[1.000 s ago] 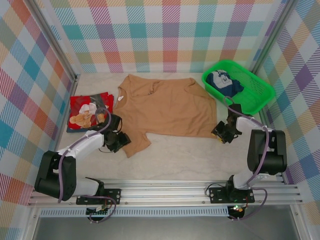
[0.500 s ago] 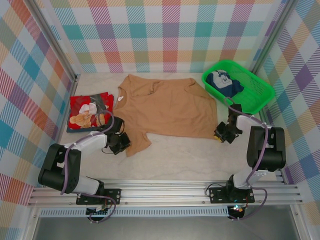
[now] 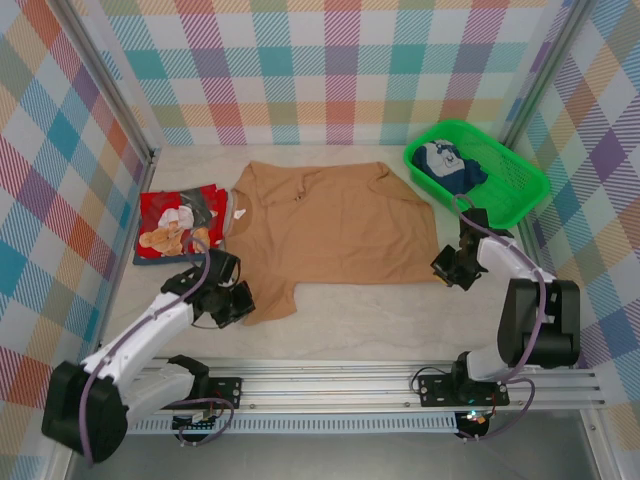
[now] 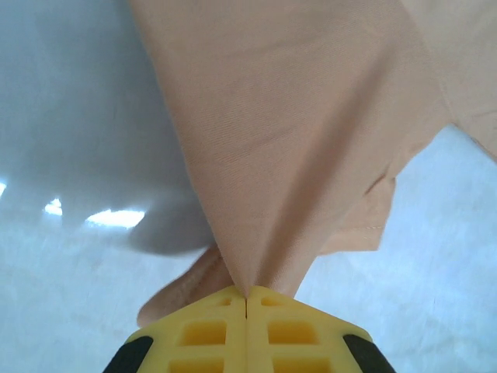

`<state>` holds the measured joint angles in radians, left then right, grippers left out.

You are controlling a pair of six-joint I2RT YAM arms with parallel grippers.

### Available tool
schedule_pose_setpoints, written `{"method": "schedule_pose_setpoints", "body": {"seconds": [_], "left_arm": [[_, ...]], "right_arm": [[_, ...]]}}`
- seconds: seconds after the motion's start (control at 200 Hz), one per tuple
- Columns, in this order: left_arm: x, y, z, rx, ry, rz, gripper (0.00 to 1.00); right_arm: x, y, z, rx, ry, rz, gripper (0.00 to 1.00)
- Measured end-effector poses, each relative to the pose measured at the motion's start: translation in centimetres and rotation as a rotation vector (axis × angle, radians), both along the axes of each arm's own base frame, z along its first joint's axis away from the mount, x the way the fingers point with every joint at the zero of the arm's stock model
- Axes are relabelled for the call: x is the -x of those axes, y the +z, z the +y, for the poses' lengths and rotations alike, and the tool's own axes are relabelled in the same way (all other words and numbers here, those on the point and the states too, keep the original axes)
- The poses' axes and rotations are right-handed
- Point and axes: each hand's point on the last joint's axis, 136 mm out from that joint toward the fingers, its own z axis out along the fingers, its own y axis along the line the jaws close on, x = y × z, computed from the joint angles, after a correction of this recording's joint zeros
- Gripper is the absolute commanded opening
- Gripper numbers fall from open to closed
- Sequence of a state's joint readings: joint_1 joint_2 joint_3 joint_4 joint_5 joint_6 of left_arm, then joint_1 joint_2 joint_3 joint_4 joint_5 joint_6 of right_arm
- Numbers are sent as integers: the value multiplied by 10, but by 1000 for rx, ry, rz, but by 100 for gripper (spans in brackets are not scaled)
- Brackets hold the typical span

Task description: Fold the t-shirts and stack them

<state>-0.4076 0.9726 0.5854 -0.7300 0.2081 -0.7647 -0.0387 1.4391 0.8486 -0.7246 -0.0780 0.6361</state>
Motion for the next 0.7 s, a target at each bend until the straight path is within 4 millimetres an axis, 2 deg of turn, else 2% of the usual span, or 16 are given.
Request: {"method": "schedule_pose_setpoints", "body": {"seconds": [0.14,0.325,0.47,0.7], "left_arm": [[35,-3,-9,17,-30,69,0],[66,8,-14,42,-25,93,0],[68,9,-6,23,46,94,0],[61,3,-1,-35,98,108,0]], "right_arm": [[29,12,-6,43,-9,59,0],[67,29,-2,84,-16,127,0],[81,36,-1,85,-48,150,0],[82,35,-1,85,-54,157,0]]}}
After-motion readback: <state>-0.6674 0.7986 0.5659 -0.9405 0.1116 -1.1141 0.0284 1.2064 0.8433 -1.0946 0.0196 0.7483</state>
